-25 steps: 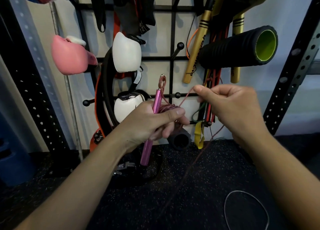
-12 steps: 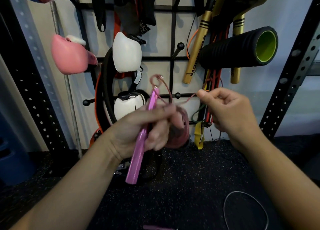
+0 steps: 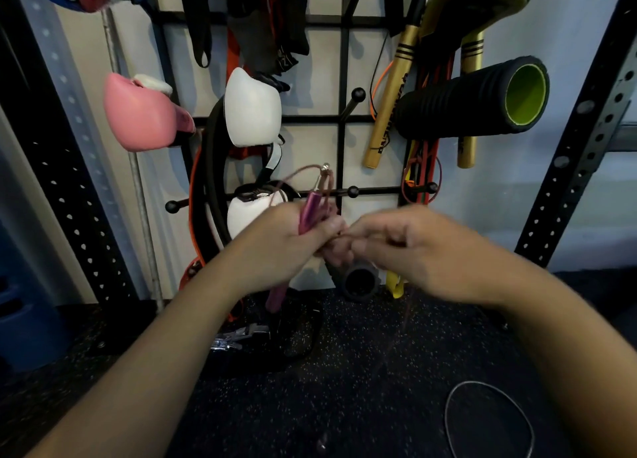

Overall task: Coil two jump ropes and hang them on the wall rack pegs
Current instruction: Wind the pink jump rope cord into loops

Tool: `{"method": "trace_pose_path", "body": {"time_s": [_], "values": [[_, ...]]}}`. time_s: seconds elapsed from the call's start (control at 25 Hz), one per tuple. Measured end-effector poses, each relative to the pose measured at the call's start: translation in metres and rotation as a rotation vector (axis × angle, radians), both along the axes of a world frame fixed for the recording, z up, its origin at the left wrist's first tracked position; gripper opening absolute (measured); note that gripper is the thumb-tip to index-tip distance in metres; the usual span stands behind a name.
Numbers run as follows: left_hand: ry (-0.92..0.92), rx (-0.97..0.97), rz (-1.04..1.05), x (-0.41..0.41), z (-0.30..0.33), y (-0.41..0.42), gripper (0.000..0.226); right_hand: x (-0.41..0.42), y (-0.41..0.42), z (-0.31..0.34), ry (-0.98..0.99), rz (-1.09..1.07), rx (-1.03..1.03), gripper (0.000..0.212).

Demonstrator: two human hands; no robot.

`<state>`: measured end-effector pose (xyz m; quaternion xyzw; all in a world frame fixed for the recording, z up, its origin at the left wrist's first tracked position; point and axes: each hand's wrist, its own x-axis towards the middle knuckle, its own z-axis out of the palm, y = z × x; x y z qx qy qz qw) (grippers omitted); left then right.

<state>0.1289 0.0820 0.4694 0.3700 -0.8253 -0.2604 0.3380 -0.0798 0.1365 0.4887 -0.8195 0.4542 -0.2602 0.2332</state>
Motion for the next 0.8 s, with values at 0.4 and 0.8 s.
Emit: {"method": "trace_pose_path", "body": {"time_s": [0.4,0.8], "values": [[0.190,0.284,-0.211,-0.005,-0.001,0.003,0.034,-0.009,-0.018,-0.007,-0.271,-0.287,-0.338,0.029],[0.316,0.301,-0.252,-0.015,-0.005,0.006,0.032,-0.016,-0.027,-0.017,-0.441,-0.314,-0.395,0.025]]}}
